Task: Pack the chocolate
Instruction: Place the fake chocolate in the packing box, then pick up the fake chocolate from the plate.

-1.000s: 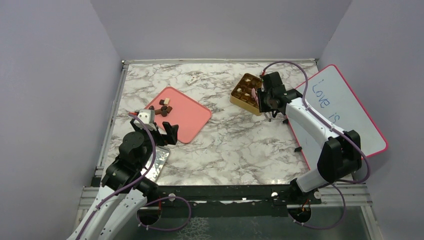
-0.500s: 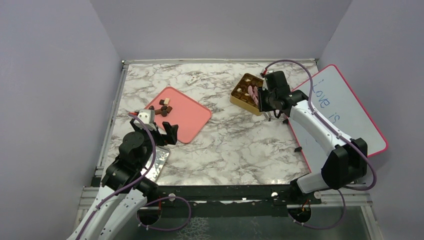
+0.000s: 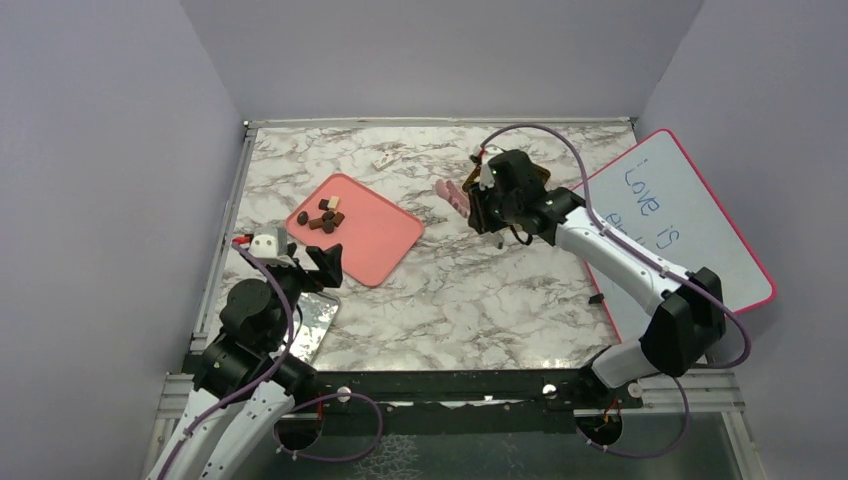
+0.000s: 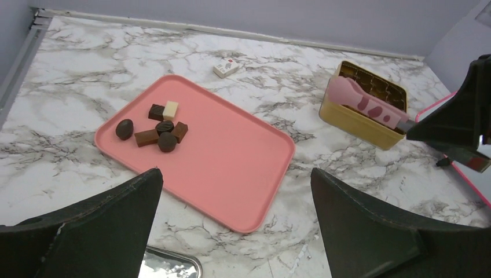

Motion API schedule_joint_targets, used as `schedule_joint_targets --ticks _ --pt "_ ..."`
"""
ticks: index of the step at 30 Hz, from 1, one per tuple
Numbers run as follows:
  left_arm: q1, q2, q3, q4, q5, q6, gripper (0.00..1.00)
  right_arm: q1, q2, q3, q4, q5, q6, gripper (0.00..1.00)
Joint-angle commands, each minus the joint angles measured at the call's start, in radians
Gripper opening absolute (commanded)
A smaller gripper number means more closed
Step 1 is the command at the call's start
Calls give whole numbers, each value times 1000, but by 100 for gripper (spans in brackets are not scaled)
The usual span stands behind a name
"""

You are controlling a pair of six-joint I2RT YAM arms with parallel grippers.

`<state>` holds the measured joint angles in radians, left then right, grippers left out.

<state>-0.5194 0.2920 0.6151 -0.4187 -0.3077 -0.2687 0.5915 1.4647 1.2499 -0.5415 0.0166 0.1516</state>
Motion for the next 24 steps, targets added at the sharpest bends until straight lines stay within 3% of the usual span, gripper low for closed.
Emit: schedule_joint_targets --ticks 1,13,24 --pt "-1 -68 24 29 -102 1 99 92 72 59 85 -22 7 34" --pt "-1 -204 13 30 -169 -3 99 329 352 280 84 124 0 34" --pt "-1 -204 13 29 -168 1 99 442 617 536 58 111 -29 38"
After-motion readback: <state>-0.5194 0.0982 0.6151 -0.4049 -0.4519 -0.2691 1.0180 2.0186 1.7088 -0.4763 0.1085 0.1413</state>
